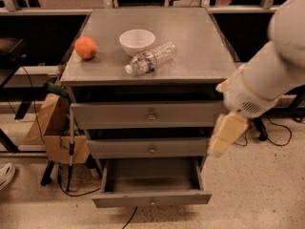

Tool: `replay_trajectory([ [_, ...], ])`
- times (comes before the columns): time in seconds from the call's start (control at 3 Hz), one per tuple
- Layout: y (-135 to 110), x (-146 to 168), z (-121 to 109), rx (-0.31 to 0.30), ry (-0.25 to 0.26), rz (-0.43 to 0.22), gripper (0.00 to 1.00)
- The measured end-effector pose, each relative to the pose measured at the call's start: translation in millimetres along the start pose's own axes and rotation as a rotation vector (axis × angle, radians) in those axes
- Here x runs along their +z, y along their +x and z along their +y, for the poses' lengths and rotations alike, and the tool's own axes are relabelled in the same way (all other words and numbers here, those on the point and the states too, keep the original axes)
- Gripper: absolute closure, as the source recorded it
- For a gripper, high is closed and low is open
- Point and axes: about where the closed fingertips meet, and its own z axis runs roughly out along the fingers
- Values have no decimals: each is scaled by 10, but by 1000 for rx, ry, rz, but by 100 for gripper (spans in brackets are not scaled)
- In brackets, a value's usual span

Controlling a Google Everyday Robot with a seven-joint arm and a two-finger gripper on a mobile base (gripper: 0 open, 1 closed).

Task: Close bottom drawer

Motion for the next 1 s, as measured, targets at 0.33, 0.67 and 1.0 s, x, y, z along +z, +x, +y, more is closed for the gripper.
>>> replay_trajectory([
  [0.33, 18, 1121, 389, 45, -139, -68, 0],
  [0.67, 238, 2250, 939, 120, -278, -108, 0],
  [1.0, 265, 2574, 976, 151, -286, -140, 0],
])
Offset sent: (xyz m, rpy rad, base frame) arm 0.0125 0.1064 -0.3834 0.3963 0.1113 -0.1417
